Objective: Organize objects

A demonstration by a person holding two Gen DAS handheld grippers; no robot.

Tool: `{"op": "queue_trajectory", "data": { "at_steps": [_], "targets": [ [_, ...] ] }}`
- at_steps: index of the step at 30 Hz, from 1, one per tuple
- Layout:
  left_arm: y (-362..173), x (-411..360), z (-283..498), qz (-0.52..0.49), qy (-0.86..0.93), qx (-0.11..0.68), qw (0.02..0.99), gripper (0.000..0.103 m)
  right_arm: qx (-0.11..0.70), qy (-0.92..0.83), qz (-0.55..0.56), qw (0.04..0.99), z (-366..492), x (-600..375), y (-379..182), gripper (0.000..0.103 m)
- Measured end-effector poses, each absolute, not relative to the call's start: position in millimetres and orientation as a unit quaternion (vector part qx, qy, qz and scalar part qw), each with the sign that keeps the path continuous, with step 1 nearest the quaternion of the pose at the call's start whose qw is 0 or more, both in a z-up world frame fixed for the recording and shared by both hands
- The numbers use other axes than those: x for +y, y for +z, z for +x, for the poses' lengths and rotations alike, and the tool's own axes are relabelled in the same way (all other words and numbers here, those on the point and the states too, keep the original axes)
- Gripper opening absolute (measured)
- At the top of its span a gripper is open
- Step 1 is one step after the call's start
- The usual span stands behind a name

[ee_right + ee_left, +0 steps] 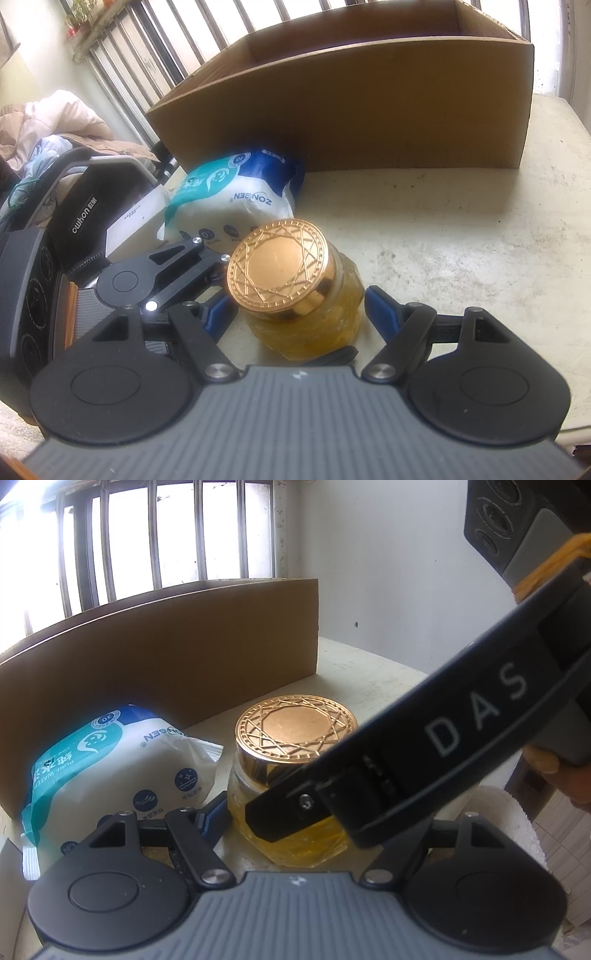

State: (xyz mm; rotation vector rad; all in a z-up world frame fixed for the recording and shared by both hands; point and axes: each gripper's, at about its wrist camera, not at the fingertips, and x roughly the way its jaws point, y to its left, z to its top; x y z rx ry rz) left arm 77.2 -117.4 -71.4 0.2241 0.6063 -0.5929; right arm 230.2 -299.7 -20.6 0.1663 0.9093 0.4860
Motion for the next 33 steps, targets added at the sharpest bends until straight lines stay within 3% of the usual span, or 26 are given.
{"op": "queue_trajectory", "data": {
  "at_steps": [33],
  "targets": [
    [-71.1,-126.3,120.0,0.113,-0.291,0.307,0.899,0.080,0.433,0.226,0.078,0.869,240.7,-296.1,-19.2,0.076]
  ]
}}
